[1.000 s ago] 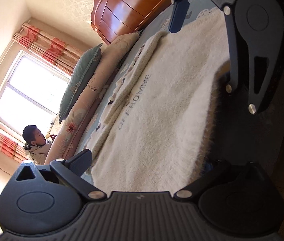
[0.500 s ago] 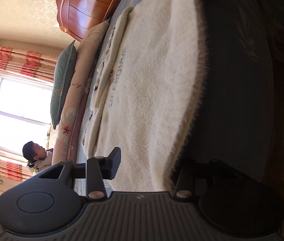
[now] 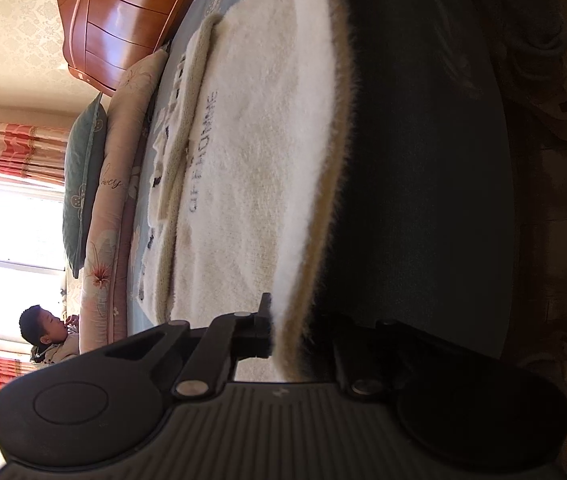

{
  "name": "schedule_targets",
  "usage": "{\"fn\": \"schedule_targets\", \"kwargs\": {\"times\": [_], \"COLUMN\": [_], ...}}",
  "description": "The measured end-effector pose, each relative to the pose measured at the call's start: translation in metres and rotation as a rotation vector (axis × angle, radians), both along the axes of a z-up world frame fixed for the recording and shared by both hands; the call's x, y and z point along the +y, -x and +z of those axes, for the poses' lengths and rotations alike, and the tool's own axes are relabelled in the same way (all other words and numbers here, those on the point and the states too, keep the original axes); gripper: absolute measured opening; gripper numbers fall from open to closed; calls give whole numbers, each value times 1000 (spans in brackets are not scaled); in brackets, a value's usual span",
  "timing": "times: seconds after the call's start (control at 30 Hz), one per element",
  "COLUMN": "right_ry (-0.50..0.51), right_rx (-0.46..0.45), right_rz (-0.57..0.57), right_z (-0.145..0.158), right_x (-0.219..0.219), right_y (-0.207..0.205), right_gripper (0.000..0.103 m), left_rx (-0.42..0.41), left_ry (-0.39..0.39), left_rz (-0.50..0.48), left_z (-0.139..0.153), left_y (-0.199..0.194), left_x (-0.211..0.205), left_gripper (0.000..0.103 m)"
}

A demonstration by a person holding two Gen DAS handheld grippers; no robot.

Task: Fold clothes
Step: 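Lift the hem with both grippers and fold it over toward the collar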

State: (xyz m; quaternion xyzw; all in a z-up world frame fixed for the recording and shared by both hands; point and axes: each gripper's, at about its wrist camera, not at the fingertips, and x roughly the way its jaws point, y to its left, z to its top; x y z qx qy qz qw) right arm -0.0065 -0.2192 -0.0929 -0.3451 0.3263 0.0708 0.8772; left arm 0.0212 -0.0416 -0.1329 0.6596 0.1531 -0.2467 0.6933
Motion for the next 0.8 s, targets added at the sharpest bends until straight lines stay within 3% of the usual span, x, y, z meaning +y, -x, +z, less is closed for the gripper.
{"fn": "schedule_targets", "kwargs": {"times": [0.37,0.8], "right_ry": [-44,-57], "right_rx": [-37,-71], "right_rz": [12,16], "right_z": [47,65], "right_x": [-9,-25], "right_y": [-37,-108], "right_gripper": [9,9], "left_rx": [-65,-143], "left_ry": [90,128], "left_rz": [51,88], "left_z": [43,62], "left_y": [-40,-126], "left_x": [-6,-25], "left_gripper": [9,10]}}
